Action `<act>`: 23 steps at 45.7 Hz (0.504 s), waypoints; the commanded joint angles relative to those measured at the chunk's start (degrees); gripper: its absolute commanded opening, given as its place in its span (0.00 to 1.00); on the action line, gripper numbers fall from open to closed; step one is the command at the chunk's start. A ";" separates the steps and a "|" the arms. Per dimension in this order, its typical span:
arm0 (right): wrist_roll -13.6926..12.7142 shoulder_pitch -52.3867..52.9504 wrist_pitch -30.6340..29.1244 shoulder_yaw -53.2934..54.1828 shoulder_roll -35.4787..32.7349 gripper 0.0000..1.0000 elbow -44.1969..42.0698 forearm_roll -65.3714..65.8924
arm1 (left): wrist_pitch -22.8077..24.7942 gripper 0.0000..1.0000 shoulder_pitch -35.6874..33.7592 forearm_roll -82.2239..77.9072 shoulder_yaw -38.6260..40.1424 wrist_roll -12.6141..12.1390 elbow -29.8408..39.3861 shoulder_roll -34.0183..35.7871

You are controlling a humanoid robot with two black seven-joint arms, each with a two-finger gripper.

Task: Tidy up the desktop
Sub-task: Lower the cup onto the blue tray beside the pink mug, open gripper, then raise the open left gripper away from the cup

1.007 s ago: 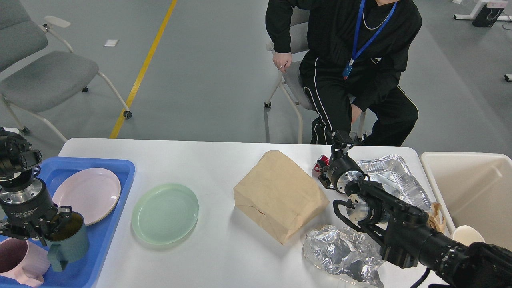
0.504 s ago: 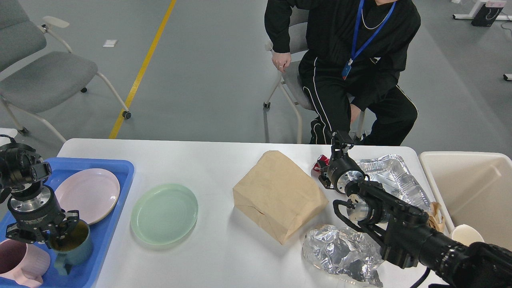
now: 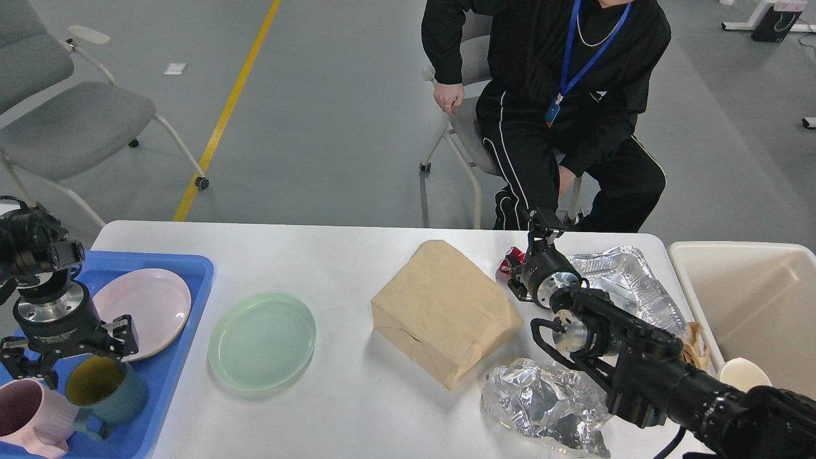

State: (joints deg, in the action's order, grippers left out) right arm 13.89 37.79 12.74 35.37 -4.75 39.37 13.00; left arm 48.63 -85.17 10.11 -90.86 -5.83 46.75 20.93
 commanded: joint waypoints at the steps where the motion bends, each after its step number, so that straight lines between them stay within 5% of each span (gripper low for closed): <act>1: 0.00 0.00 0.00 0.05 0.00 1.00 0.00 0.00 | 0.06 0.95 -5.79 0.00 -2.65 -0.06 5.01 -0.10; 13: 0.00 0.00 0.00 0.05 0.00 1.00 0.00 0.00 | 0.24 0.96 -20.20 -0.17 -2.74 -0.24 13.71 -0.28; 23: 0.00 0.00 0.00 0.05 0.00 1.00 0.00 0.00 | 0.24 0.96 -31.81 -0.09 -5.20 0.03 18.99 -7.13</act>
State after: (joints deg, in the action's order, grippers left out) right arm 13.89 37.79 12.74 35.35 -4.74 39.37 13.00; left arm 48.88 -111.72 9.88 -94.32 -6.06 63.31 17.51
